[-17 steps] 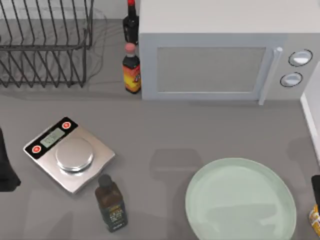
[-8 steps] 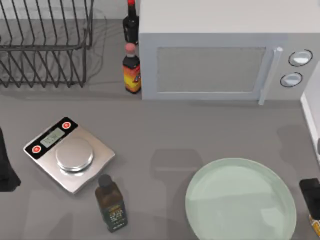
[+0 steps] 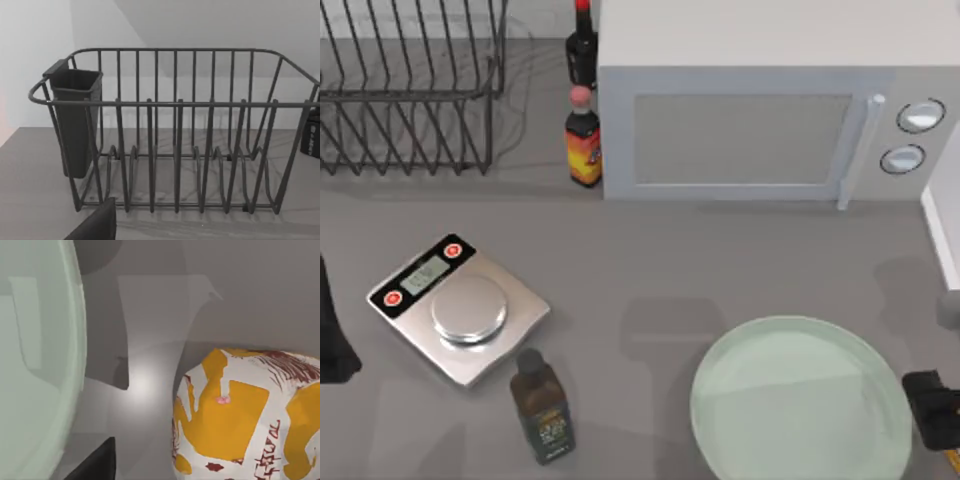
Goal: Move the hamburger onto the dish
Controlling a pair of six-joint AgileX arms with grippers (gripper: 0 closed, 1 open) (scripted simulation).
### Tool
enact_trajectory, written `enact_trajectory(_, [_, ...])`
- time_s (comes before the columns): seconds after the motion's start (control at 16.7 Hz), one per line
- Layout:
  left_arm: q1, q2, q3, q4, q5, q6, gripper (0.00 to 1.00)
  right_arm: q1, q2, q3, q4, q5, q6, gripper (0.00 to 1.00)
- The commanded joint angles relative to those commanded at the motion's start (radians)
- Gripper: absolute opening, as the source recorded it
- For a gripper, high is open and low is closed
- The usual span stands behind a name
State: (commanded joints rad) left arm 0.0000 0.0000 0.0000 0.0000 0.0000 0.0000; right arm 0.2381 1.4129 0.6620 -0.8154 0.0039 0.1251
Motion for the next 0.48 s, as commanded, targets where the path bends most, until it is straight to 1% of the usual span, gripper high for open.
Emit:
enact_trajectory(0.24, [0.000, 0.000, 0.000, 0.000, 0.000, 0.000, 1.00, 0.002, 0.094, -0.091, 0.191, 0.000, 0.003, 1.00])
enact_trajectory(0.48, [0.000, 0.000, 0.000, 0.000, 0.000, 0.000, 1.00, 0.003, 0.122, -0.116, 0.237, 0.000, 0.005, 1.00])
